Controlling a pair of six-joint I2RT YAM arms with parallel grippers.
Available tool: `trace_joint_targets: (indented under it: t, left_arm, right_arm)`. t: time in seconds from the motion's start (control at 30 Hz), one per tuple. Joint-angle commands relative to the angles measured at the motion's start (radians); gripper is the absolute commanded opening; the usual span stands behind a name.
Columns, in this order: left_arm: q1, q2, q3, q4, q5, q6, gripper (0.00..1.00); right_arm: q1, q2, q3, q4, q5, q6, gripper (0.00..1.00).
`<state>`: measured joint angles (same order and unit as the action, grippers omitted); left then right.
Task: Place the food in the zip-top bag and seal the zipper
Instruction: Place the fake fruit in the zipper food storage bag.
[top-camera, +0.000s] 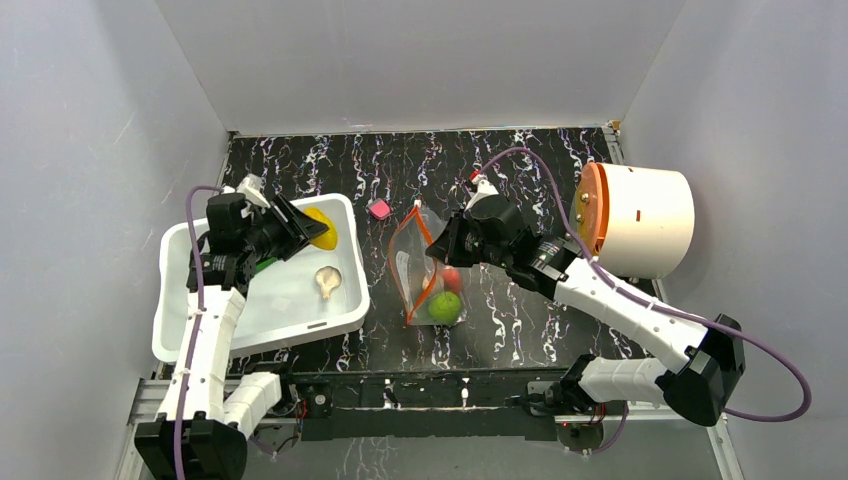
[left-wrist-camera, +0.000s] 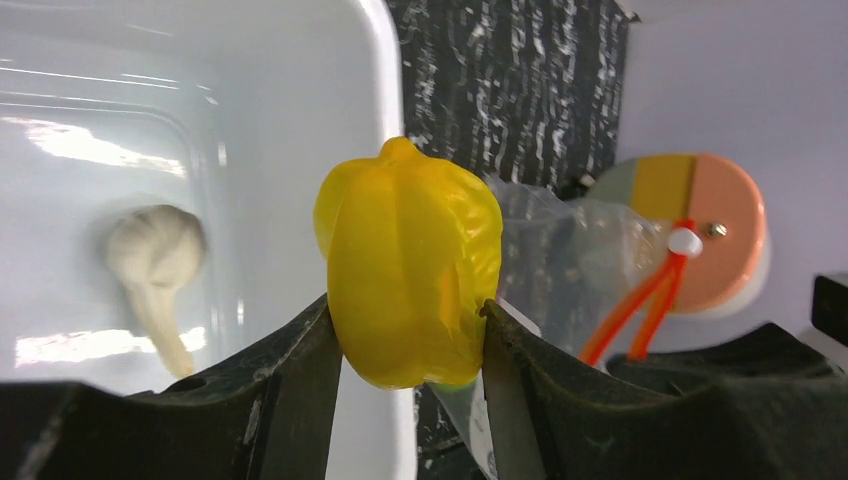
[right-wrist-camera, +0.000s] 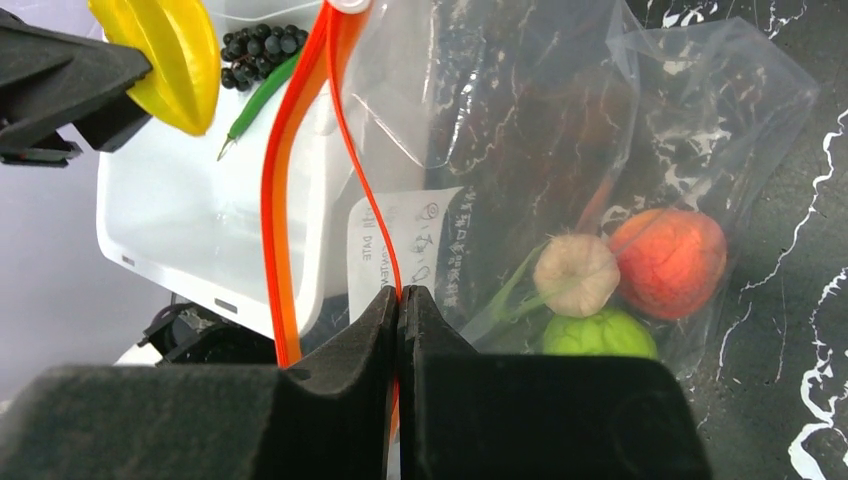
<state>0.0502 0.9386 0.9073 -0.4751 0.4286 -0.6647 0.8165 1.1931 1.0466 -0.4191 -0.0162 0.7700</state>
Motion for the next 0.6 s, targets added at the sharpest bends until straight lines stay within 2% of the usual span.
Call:
trace_joint_targets:
  t: [0.0,0.2,0.37,0.57]
  left_arm:
    - [-0.079,-0.037,0.019,0.088,0.134,-0.101,0.46]
    - [-0.207,-0.072,0.026,0.125,0.148,-0.144,0.45]
    - [-0.236,-0.091,0.009,0.147,0.184,-0.143,0.45]
    - [-0.269,-0.122,-0.047,0.254,0.248,-0.197,0.45]
  right_arm:
    - [0.004,0.012,0.058,0.046,0.037,0.019,0.0]
    - [0.004,0.026,0.065,0.059,0.043,0.031,0.0]
    - [0.004,0.036,0.075,0.065,0.046,0.024,0.0]
    - [0.004,0.044,0.078,0.082,0.024,0.008,0.0]
